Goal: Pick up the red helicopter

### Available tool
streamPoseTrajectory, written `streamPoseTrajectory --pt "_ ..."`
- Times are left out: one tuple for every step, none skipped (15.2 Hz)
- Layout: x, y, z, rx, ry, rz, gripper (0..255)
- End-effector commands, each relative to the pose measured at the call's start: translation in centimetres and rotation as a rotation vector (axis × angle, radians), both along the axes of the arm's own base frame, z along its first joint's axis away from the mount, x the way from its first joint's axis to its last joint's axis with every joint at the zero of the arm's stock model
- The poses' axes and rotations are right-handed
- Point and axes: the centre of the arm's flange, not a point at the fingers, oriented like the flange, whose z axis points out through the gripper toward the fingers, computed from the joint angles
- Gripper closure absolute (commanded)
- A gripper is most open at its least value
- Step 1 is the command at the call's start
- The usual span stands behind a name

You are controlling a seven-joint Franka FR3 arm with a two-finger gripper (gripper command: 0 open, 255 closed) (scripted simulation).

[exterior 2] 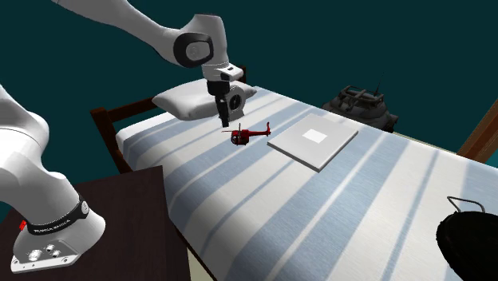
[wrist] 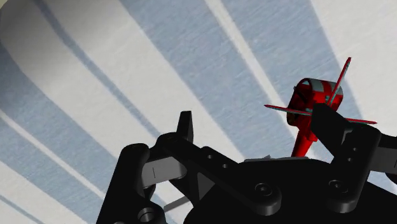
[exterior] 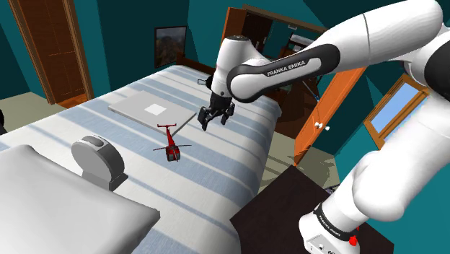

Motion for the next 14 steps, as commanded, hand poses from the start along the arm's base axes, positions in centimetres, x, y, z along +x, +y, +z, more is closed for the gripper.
streamPoseTrajectory --pt "1.6 1.2 -1.8 -0.001 -0.008 0.003 0" --pt "2.4 1.9 -2.6 -0.001 -0.011 0.005 0" --pt "3.2 2.6 -3.4 -0.002 -0.015 0.007 0" --pt "3.9 3.3 -4.2 -0.003 -0.018 0.008 0" --pt "4.7 3.9 -5.0 -0.004 -0.022 0.010 0" --pt "5.5 4.6 -5.7 -0.004 -0.026 0.012 0" --pt "6.3 5.3 -6.5 -0.005 -0.029 0.013 0" --pt "7.0 6.0 -7.3 -0.006 -0.033 0.015 0" --pt "7.8 6.6 -8.1 -0.006 -0.036 0.017 0" --pt "8.6 7.3 -8.9 -0.007 -0.040 0.019 0" --pt "9.4 8.0 -9.6 -0.008 -0.043 0.020 0" --pt "10.2 8.7 -10.4 -0.008 -0.047 0.022 0" --pt "11.0 9.3 -11.2 -0.009 -0.050 0.024 0" --pt "11.8 10.0 -11.9 -0.010 -0.054 0.025 0"
